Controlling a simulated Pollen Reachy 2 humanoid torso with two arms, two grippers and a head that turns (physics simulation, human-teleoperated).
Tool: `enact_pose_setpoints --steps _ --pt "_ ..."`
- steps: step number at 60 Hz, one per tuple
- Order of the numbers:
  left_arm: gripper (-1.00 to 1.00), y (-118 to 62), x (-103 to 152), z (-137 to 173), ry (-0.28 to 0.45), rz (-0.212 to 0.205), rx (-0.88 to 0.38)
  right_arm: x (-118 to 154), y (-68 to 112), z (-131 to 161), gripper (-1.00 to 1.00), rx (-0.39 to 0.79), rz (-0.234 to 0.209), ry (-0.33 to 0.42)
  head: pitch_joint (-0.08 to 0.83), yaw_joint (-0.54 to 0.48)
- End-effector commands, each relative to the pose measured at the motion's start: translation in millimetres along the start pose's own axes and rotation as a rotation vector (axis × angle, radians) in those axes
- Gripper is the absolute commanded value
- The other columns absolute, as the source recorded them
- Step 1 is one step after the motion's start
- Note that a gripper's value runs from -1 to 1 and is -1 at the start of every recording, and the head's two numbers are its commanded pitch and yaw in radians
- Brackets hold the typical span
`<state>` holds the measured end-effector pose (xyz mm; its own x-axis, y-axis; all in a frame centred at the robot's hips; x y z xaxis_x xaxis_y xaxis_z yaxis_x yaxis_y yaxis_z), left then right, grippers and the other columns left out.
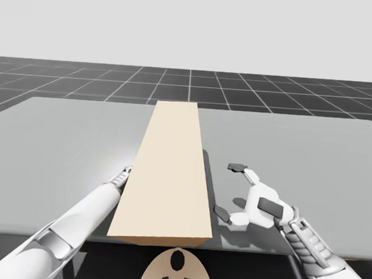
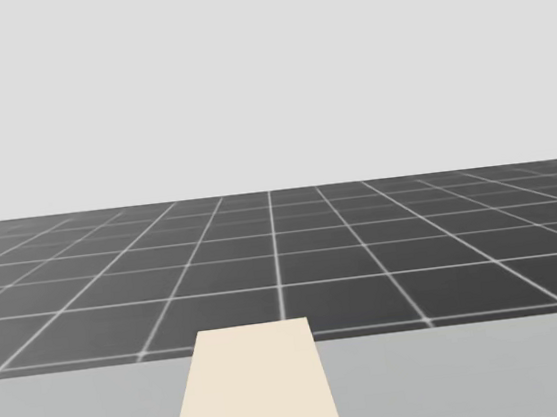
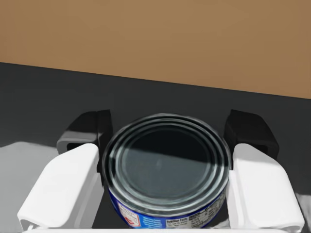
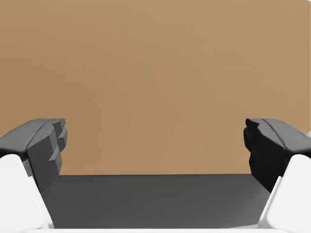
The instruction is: Retrieve the object from inside the box.
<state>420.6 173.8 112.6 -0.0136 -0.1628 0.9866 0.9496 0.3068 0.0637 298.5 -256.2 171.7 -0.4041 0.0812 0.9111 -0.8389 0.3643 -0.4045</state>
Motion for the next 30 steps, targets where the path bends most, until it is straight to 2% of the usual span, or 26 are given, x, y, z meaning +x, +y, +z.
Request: enact_pose_setpoints --steps 1,12,19,30 --pt "0.94 -3.6 -15.1 1.8 0.06 0.094 -0.143 0.3 0.6 0.2 -1.0 0.003 0.003 0.0 0.015 -0.02" --pt "1.0 0.7 4.4 20.4 0.016 0.07 -0.09 0.2 0.3 1.1 -1.0 0.006 0.002 -0.001 0.017 -0.02" --pt "1.0 2.3 20.4 46.6 -0.025 0.042 -0.024 0.1 0.0 2.4 -1.0 0.006 0.001 0.0 0.013 -0.01" --pt "1.0 2.4 41.3 105.3 -0.089 -0.001 0.115 -0.6 0.5 3.0 -1.0 0.011 0.002 0.005 0.012 -0.01"
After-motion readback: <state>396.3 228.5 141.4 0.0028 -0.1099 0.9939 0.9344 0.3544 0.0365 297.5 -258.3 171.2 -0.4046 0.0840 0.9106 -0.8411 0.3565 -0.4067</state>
